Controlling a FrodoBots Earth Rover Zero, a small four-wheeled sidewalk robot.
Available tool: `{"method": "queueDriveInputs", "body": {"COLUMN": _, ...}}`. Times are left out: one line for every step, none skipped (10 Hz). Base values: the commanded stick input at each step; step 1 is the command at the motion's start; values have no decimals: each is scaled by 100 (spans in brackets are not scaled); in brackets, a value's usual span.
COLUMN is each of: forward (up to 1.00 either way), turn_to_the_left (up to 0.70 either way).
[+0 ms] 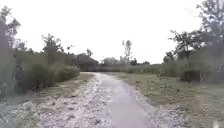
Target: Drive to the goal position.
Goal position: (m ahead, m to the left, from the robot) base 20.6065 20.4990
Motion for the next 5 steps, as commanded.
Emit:
{"method": "queueDriveInputs", "body": {"forward": 100, "turn_to_the_left": 27}}
{"method": "queueDriveInputs", "body": {"forward": 100, "turn_to_the_left": 27}}
{"method": "queueDriveInputs", "body": {"forward": 100, "turn_to_the_left": 27}}
{"method": "queueDriveInputs", "body": {"forward": 100, "turn_to_the_left": 6}}
{"method": "queueDriveInputs", "body": {"forward": 100, "turn_to_the_left": 0}}
